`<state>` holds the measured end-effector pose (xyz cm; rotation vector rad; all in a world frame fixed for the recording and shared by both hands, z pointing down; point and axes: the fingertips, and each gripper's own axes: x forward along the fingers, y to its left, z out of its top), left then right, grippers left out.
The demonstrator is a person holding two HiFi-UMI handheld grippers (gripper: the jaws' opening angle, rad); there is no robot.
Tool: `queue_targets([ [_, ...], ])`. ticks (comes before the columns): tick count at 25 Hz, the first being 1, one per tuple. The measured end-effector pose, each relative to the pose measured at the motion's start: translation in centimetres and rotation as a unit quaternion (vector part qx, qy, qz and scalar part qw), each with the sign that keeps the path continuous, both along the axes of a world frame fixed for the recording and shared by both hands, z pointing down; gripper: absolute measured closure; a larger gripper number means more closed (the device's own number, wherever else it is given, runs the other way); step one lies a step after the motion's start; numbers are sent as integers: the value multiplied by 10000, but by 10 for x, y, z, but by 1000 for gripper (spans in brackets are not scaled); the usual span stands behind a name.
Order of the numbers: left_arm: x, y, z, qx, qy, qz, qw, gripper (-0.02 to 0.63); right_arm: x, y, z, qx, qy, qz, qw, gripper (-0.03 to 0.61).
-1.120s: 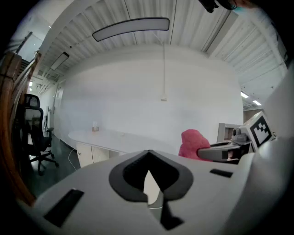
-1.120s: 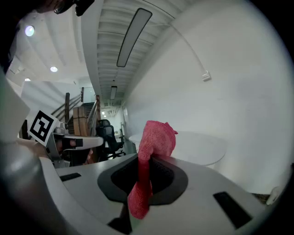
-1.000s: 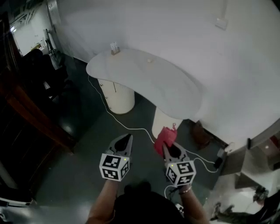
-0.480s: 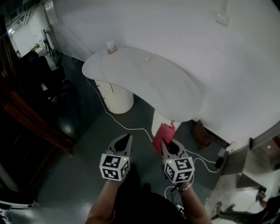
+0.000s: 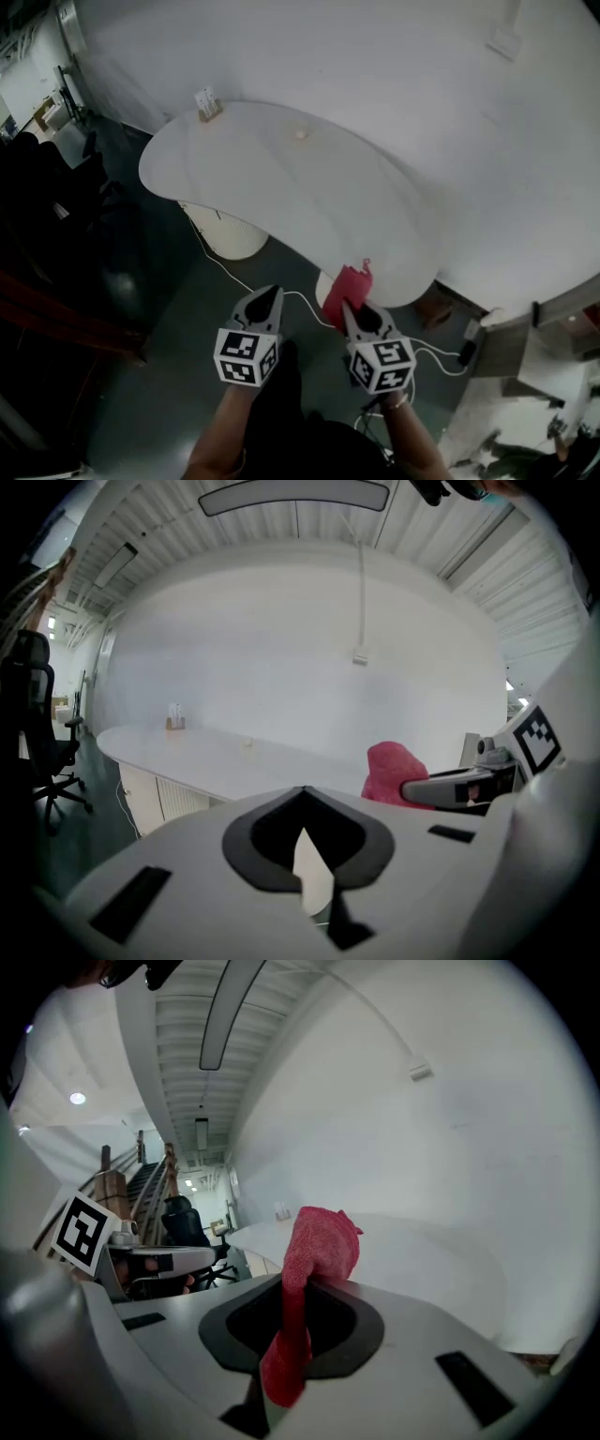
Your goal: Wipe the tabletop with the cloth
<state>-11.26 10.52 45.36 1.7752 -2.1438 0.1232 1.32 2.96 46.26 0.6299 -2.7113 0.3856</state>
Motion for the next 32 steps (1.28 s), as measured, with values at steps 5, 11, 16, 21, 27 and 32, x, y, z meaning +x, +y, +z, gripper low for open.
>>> queue_targets([
  [5,-59,-53,1,-32,70,240,9997,611,-51,-46,1,-195,58,350,9992,534],
  [11,-100,-109,1,-81,114,556,9984,611,-88,-83,4,-306,153,618,9975,534],
  [16,-98,-150,11,-198,177,904,9956,611,-96,-110,8,-382,222,792,9959,534],
  [21,-90,-196,18,-327,220,1210,9919,611,-102,-149,14,-526,208,856,9947,534],
  [27,-92,-251,24,-488,177,1469,9878,611,-133,-200,33,-812,210,811,9932,534],
  [32,-108,-286,24,-567,119,1453,9877,611,-169,-235,49,-918,395,698,9925,534],
])
